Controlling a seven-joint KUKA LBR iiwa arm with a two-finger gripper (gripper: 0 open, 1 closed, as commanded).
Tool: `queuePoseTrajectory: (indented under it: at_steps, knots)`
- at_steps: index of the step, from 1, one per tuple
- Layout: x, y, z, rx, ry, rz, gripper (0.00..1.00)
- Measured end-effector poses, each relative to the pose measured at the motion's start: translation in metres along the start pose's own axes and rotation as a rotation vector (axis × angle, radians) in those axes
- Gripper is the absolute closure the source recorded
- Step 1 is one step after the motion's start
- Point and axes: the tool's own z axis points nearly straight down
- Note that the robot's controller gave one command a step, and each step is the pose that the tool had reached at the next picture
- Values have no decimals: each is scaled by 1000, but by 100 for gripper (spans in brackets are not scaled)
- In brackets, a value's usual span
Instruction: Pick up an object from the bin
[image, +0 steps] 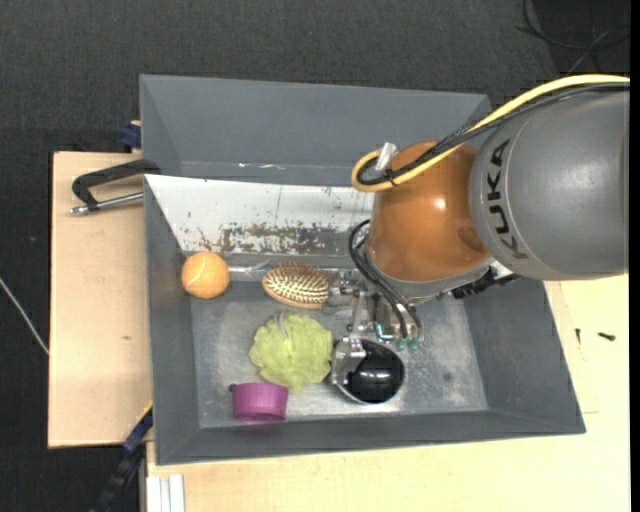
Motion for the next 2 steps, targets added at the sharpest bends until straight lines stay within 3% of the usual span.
queuePoseTrajectory:
  at_steps: [1,2]
  knots:
    - [-1,0,-4,-1,-7,1,0]
    - [-9,4,4,1,-11,-100,0]
